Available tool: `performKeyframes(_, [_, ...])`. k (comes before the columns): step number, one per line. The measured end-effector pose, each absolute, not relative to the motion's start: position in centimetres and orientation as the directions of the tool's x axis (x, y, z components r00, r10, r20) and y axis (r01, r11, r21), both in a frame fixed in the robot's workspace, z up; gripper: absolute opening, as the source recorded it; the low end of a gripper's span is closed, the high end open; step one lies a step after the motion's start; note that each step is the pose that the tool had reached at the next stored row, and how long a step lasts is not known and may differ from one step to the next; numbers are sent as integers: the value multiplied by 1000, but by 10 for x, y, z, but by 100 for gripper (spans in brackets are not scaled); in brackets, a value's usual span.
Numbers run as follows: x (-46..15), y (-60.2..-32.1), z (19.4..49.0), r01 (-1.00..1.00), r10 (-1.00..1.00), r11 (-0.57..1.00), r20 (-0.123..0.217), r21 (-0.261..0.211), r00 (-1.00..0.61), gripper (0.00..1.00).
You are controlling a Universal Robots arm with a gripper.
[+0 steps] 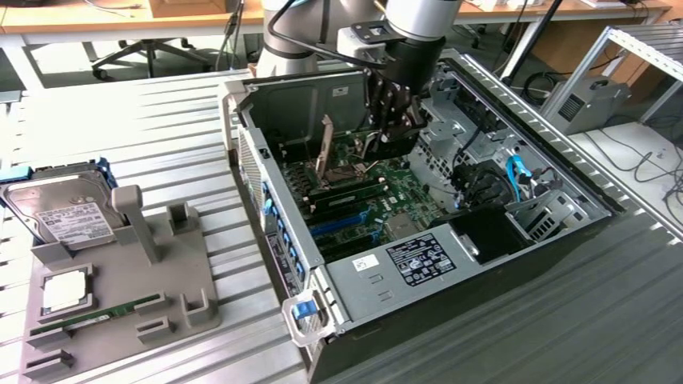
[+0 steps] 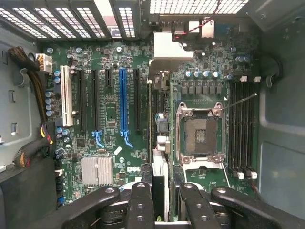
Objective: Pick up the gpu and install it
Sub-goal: 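Insert the gpu into the slot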
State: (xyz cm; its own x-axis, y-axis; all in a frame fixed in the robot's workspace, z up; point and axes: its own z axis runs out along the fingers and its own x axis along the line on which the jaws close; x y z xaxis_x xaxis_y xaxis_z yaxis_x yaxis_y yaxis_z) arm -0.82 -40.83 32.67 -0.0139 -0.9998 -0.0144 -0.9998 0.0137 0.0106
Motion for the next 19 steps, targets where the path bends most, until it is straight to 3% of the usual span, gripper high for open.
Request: performKeyframes(19, [-8, -421, 327, -1000, -1000, -2, -14, 11, 2, 27])
